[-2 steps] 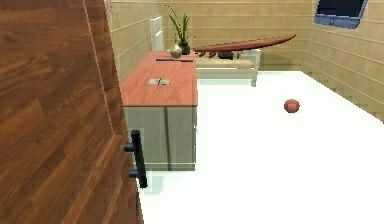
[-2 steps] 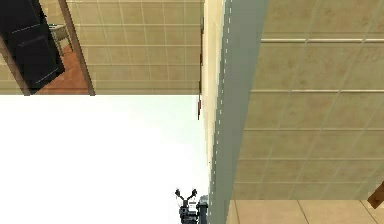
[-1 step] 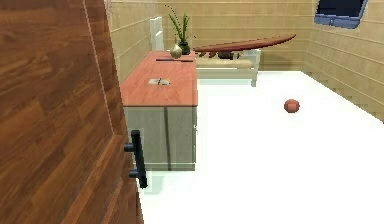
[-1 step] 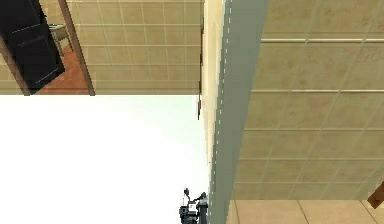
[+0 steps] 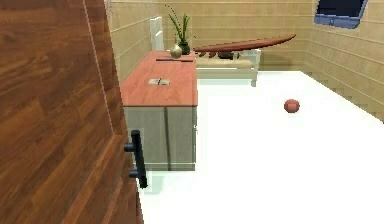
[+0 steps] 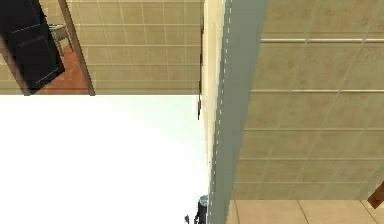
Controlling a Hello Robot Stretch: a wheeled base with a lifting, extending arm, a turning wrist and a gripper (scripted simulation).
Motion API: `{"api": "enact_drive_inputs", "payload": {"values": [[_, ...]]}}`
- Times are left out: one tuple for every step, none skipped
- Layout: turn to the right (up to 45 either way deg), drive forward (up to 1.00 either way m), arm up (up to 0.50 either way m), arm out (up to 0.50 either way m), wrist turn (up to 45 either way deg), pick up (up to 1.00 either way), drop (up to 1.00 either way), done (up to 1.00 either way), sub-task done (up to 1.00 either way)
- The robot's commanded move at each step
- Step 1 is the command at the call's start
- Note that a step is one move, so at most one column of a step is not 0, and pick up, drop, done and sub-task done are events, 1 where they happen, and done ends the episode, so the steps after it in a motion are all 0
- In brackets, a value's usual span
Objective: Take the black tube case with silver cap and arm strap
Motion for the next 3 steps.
{"api": "enact_drive_inputs", "payload": {"values": [[0.0,0.0,0.0,0.0,0.0,1.0,0.0,0.0,0.0],[0.0,0.0,0.1,0.0,0.0,0.0,0.0,0.0,0.0],[0.0,0.0,0.0,0.0,0.0,0.0,0.0,1.0,0.0]]}}
